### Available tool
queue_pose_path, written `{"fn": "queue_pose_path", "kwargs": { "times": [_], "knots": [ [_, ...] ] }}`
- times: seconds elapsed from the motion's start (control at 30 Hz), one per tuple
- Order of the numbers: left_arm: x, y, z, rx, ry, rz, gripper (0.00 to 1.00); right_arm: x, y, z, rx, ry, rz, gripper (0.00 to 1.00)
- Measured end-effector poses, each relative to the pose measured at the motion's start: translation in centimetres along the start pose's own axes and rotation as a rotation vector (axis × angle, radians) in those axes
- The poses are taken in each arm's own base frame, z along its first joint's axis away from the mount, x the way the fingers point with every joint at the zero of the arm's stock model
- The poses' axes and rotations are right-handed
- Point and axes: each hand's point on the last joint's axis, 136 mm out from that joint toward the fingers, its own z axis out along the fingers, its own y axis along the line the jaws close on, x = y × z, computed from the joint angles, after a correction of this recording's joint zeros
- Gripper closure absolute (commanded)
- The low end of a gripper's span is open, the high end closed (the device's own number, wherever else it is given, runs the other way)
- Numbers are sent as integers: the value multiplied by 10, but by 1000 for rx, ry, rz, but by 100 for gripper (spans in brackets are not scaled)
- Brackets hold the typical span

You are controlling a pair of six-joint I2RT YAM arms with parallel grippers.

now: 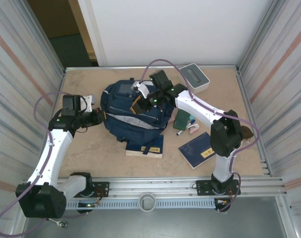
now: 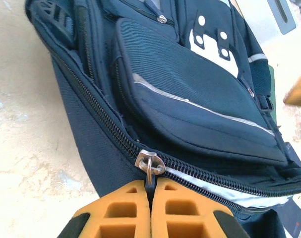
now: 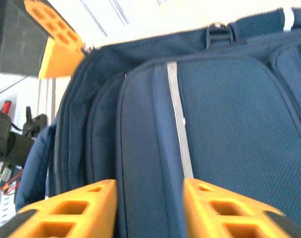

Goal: Pack the student bag

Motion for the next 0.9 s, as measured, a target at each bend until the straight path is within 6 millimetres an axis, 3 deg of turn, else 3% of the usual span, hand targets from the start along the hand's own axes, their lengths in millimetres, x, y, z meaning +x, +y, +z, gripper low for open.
{"fn": "queue_pose_path", "kwargs": {
  "times": [0.2, 0.33, 0.43, 0.63, 0.73, 0.9],
  "knots": [
    [4, -10, 3, 21, 15, 33, 100, -22, 28, 23, -48, -25, -42, 38],
    [4, -12, 3, 23, 11, 37, 100, -27, 42, 41, -85, -22, -58, 39],
    [4, -13, 2, 24, 7, 42, 100, -23, 47, 53, -102, -3, -57, 51],
    [2, -13, 0, 23, -3, 47, 100, -11, 44, 65, -115, 33, -20, 92],
    [2, -10, 0, 4, -6, 50, 100, -13, 46, 63, -128, 27, -8, 100],
    [8, -5, 0, -35, 14, 59, 100, -4, 38, 53, -132, 13, 21, 100]
  ]
}}
